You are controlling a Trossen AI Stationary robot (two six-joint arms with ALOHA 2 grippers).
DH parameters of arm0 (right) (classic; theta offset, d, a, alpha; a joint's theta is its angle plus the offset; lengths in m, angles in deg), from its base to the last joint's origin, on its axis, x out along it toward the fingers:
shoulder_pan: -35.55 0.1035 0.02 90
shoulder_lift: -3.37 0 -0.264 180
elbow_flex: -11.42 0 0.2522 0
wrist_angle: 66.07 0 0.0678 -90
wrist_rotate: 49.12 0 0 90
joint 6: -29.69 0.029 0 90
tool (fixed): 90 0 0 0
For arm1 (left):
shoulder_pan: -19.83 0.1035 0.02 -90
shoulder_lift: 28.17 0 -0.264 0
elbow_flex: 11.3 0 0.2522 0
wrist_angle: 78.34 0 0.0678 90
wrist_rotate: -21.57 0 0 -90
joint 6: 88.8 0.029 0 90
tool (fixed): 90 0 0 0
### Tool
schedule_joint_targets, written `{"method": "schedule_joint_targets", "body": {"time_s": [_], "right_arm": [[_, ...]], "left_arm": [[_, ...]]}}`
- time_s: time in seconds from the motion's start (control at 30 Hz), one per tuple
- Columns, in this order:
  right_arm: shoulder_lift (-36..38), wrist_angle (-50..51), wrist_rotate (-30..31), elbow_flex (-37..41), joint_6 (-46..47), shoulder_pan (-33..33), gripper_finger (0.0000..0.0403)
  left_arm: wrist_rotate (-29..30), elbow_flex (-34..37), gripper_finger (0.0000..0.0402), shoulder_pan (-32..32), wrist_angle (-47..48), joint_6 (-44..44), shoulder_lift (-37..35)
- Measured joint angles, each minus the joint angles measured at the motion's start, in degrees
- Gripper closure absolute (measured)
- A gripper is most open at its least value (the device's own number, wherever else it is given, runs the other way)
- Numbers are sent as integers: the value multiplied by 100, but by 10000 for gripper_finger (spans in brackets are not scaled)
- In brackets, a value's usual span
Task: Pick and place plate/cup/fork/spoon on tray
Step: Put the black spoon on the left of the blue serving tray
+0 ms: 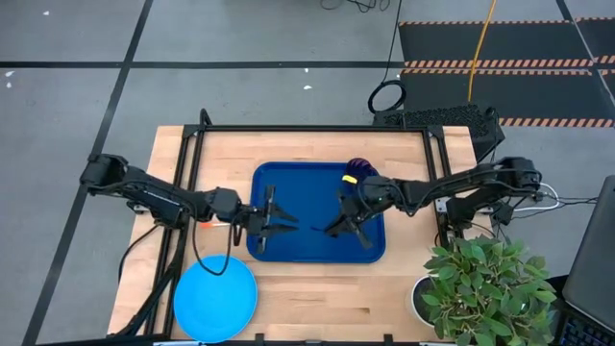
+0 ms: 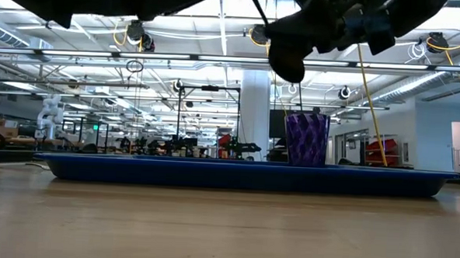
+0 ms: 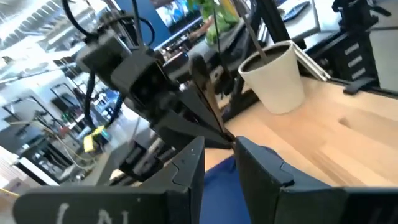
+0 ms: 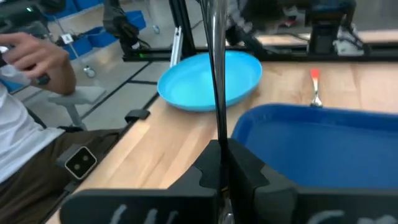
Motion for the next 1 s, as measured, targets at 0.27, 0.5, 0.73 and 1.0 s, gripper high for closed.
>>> {"method": "schedule_joint_targets", "body": {"time_s": [0.27,0.5,0.73,1.0], "right_arm": [[-443,0,2,-263,-13,77,403],[-523,-36,-20,-368,-56,111,403],[-523,-30,-2,-368,-53,98,403],[-523,29,46,-368,-39,101,401]], "left_arm": [[-119,-241,238,0,-38,-351,268],[-292,-349,178,-2,23,-540,413],[-422,-670,181,-55,-81,-586,646],[-546,-762,283,-81,-1,-407,778]]}}
